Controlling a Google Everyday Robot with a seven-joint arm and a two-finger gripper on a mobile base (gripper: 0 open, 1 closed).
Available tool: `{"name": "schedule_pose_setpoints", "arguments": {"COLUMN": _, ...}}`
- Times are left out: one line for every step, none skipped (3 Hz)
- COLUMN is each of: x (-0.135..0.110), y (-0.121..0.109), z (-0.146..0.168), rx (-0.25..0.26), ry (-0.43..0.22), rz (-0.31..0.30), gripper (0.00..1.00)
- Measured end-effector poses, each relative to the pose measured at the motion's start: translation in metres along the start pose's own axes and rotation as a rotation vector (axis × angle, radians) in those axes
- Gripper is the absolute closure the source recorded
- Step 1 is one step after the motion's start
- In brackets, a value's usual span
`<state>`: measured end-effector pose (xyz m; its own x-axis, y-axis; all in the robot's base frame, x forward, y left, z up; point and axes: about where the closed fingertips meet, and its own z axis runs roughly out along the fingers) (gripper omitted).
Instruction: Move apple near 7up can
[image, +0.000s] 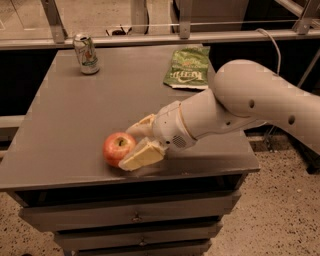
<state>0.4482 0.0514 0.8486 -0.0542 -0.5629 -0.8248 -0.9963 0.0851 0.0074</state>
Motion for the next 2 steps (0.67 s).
{"name": "schedule_pose_setpoints", "arguments": {"x": 0.003, "y": -0.002, "z": -0.005, "rx": 0.019, "ry": -0.002, "rz": 0.024, "gripper": 0.72}}
{"name": "schedule_pose_setpoints", "arguments": {"x": 0.004, "y": -0.017, "z": -0.028, "rx": 0.072, "ry": 0.015, "rz": 0.021, "gripper": 0.99}}
